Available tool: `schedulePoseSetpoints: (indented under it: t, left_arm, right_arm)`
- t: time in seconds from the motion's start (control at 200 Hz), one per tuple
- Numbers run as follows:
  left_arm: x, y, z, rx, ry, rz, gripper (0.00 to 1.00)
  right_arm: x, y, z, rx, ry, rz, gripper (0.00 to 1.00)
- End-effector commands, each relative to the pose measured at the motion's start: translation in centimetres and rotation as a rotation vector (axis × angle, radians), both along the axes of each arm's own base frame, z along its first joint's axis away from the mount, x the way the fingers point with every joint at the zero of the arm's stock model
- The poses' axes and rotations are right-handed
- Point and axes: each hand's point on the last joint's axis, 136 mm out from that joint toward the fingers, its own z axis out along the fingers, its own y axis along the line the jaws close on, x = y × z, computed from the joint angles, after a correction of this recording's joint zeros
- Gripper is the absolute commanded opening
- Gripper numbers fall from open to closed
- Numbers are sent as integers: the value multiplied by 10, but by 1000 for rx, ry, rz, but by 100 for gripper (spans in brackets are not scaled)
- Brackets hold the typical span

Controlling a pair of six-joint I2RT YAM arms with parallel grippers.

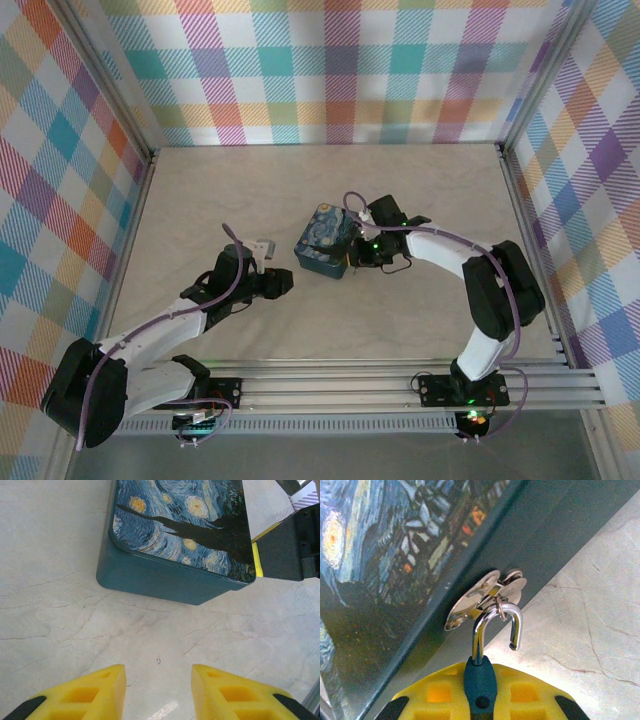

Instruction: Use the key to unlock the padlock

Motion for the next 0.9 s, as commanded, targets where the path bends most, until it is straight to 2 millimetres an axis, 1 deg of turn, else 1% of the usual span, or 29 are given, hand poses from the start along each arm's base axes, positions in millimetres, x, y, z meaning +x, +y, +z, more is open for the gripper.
schedulePoseSetpoints:
  t: [0.0, 0.1, 0.28, 0.41, 0.48, 0.61, 0.7, 0.895]
  left_arm:
    - [-8, 4, -5, 24, 4, -9, 38]
    - [-9, 7, -6, 36, 1, -7, 39]
    - [-10, 7, -9, 28, 2, -8, 39]
    - [-11, 6, -11, 19, 10, -4, 39]
    - [-12, 7, -12, 17, 12, -3, 39]
    - [-13, 7, -12, 13, 10, 0, 39]
    - [-14, 8, -12, 15, 9, 2, 39]
    - [-15, 9, -16, 15, 22, 5, 39]
  right_arm:
    - [2, 8, 3, 99, -8, 60, 0]
    - [2, 0, -4, 126, -3, 37, 0]
    - [5, -3, -11, 295, 9, -9, 0]
    - [6, -1, -11, 386, 33, -11, 0]
    - [10, -4, -9, 426, 44, -24, 0]
    - [16, -12, -4, 479, 37, -68, 0]
    - [18, -14, 0, 504, 28, -84, 0]
    - [24, -17, -7, 489, 47, -145, 0]
